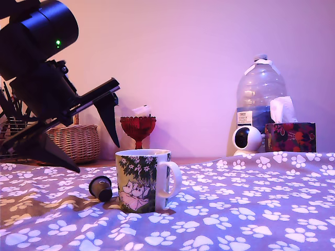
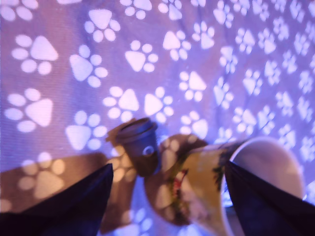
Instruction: Pick the coffee capsule and then drop it inside the coffee cup in front of you
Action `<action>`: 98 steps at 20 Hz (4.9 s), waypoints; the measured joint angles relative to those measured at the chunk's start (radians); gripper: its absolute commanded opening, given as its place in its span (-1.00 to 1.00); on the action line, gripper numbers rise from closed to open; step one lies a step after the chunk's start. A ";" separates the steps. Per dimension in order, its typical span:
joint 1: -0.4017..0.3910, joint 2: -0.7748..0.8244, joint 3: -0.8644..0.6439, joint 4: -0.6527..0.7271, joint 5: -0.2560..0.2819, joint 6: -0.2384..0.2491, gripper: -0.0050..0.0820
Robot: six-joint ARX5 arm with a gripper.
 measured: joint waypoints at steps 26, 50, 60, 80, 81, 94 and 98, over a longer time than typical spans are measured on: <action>-0.002 0.216 0.186 -0.173 -0.082 -0.117 0.49; -0.018 0.359 0.481 -0.517 -0.156 -0.089 0.46; -0.036 0.397 0.489 -0.491 -0.137 -0.104 0.37; -0.016 0.433 0.490 -0.539 -0.105 -0.104 -0.20; -0.016 0.433 0.490 -0.536 -0.105 -0.104 -0.20; -0.013 0.433 0.499 -0.540 -0.079 0.009 -0.27; -0.014 0.433 0.578 -0.608 -0.076 0.123 -0.27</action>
